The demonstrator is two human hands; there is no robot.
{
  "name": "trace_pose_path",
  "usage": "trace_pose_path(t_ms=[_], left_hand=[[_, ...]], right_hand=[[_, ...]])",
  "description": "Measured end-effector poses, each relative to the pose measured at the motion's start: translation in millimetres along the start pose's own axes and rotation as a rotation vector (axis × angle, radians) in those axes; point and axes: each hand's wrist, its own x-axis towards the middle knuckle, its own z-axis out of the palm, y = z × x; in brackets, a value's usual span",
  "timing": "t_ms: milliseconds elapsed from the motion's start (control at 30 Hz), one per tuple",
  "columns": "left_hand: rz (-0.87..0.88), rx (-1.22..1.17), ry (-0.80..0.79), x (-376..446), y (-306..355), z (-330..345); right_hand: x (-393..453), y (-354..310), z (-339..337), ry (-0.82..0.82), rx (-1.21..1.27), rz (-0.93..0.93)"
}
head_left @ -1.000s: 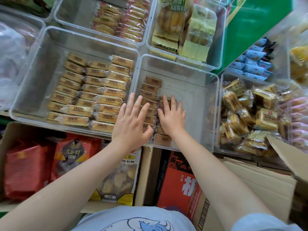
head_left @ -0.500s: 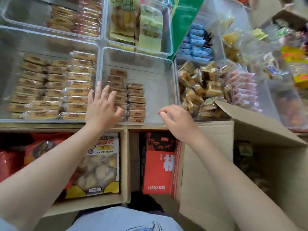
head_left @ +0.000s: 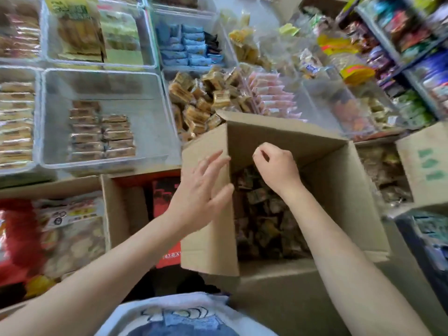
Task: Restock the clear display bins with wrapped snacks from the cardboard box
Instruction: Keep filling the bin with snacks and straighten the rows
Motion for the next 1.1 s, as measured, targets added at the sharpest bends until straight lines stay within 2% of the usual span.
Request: trace_pose_path(t_ms=[67, 200, 300, 400, 567, 633, 733, 767, 867, 933, 1033, 1100], left_hand=[[-0.033, 0.005, 0.004, -1, 11, 19], [-0.023, 0.199, 0.002, -4, 9, 38], [-0.035, 0.317, -0.002, -5, 11, 36], [-0.067, 0.362, 0.003, -5, 15, 36], [-0.1, 0.364, 0.038, -4, 17, 41], [-0.103, 0.333, 0.049, -3, 18, 43], [-0.102, 0.303, 0.069, -2, 17, 45], [-0.101, 0.297, 0.072, -3, 16, 44], [-0.082, 0.27, 0.076, -3, 16, 43], [-0.06, 0.292, 0.102, 0, 16, 40], [-0.094, 0.202, 0.156, 7, 22, 26], [-0.212, -0.133, 0.157, 12, 31, 12]], right_hand=[[5, 37, 7, -0.15, -0.098, 0.063], [25, 98, 40, -0.493, -0.322, 0.126], [36, 142, 74, -0.644, -0.381, 0.098], [40, 174, 106, -0.73, -0.479, 0.104], [38, 177, 131, -0.791, -0.751, 0.068], [37, 172, 134, -0.819, -0.786, 0.063], [42, 160, 122, -0.837, -0.578, 0.057], [46, 154, 115, -0.865, -0.394, 0.086], [52, 130, 83, -0.992, 0.372, 0.247], [56, 114, 57, -1.063, 0.704, 0.252], [55, 76, 16, -1.046, 0.847, 0.146], [51, 45, -5, -0.986, 0.78, 0.012]])
